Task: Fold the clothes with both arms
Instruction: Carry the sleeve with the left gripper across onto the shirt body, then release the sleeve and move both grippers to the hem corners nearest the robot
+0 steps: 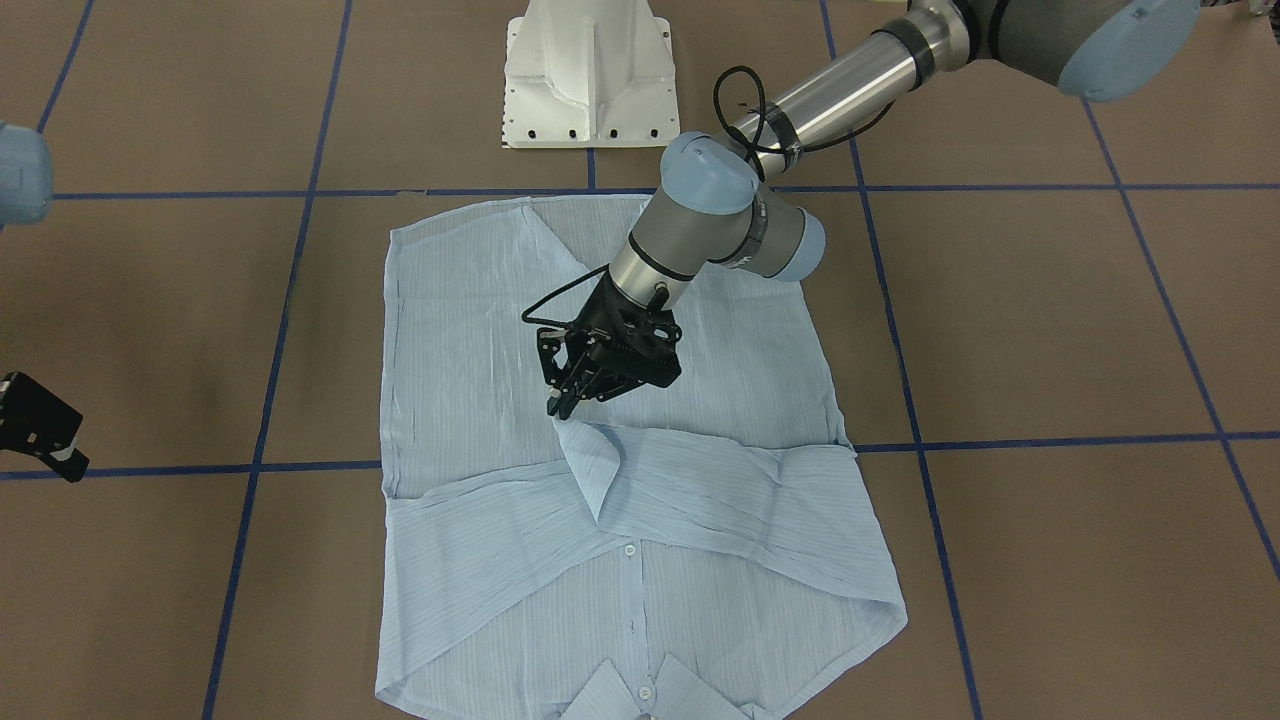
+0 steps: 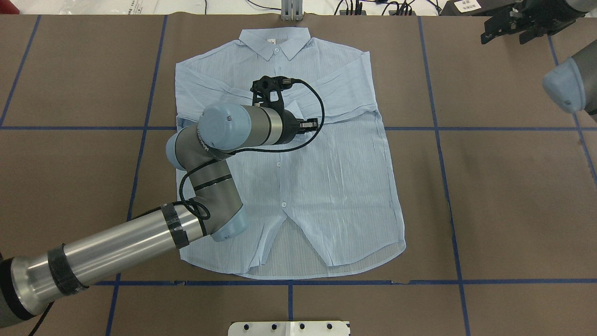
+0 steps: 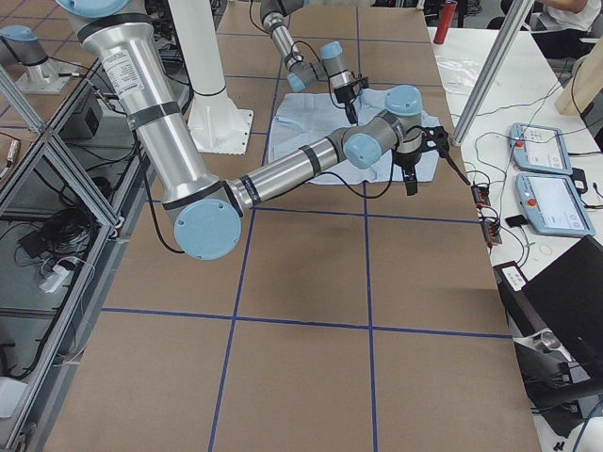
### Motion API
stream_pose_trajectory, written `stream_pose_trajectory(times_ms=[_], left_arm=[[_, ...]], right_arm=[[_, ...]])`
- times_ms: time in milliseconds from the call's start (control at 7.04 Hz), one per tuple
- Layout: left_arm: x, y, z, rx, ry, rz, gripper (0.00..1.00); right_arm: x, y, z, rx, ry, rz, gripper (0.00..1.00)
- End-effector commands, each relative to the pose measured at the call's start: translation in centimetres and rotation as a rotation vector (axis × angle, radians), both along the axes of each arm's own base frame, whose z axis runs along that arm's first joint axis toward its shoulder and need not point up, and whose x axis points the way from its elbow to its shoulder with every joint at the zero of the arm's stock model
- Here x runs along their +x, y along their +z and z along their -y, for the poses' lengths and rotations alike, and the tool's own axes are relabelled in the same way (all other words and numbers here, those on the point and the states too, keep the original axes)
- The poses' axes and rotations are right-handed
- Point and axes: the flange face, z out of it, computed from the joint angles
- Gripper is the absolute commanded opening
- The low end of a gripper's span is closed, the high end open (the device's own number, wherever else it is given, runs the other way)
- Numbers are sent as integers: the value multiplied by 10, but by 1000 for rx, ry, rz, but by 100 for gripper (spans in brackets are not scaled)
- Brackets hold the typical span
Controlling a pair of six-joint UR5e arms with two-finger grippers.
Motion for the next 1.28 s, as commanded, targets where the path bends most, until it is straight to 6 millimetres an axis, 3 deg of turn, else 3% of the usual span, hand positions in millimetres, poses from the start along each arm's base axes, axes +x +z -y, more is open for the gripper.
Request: stream_pose_trajectory(times_ms=[0,142,284,426,569,711,853,995,1137], left_arm=[[14,-6,-8,24,5,35,100],[12,-7,-9,75,36,139,100],[-4,-5,-16,108,54,205,100],[-28,5,-28,94,69,234,100],[-55,9,-47,58,103,278,100],[-94,20,-68,56,106,276,100],[-127,40,-89,47,103,265,100],[-158,76,-113,23,105,288,100],[-162,101,-145,-45,123,292,100]], right_arm=[[0,-1,-1,2,0,1,100],[-4,-8,-2,-13,14,17,100],[-23,-24,-14,-26,39,35,100],[-58,-41,-38,-43,104,35,100],[-100,-56,-75,-60,156,45,100],[-130,-63,-124,-90,161,76,100],[-148,-63,-181,-116,151,96,100],[-164,-60,-235,-135,162,96,100],[-195,-53,-275,-141,175,75,100]])
